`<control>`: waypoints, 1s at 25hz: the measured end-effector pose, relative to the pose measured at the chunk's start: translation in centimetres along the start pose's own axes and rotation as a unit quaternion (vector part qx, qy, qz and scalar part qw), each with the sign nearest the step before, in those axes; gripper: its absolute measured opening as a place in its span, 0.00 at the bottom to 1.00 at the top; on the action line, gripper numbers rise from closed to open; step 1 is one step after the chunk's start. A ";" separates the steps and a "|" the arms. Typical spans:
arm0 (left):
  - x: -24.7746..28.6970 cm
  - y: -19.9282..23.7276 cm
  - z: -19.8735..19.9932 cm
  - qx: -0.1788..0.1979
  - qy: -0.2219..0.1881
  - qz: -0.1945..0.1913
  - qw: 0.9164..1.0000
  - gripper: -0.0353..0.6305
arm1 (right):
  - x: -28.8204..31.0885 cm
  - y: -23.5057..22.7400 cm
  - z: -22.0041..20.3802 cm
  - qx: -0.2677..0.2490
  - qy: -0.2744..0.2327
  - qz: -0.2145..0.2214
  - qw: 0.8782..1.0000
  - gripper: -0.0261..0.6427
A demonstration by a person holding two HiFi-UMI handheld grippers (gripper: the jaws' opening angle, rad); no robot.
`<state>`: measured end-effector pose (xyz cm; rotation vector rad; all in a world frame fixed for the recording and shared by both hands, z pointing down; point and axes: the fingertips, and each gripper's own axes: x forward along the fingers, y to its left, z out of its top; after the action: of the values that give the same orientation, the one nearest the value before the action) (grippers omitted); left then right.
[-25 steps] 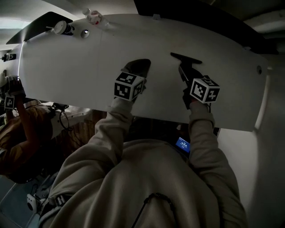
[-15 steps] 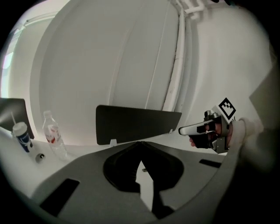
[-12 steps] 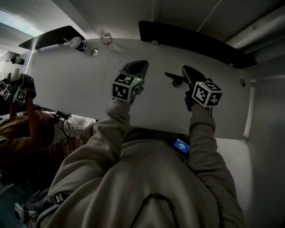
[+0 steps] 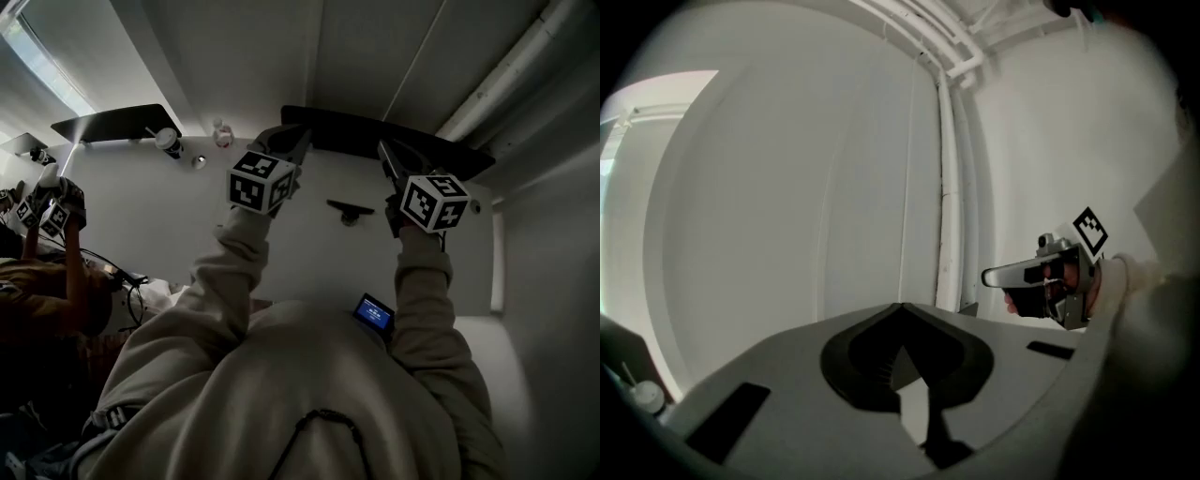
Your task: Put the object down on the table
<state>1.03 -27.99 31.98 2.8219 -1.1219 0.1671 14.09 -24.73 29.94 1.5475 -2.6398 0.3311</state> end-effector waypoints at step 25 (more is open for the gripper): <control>-1.2 -0.7 6.1 0.023 -0.044 -0.017 0.999 0.06 | -2.3 2.3 8.1 -0.083 -0.054 -0.033 0.995 0.07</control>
<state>1.01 -27.46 25.79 2.9131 -1.0987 0.0672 13.64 -23.44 21.31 1.6377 -2.6096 0.0239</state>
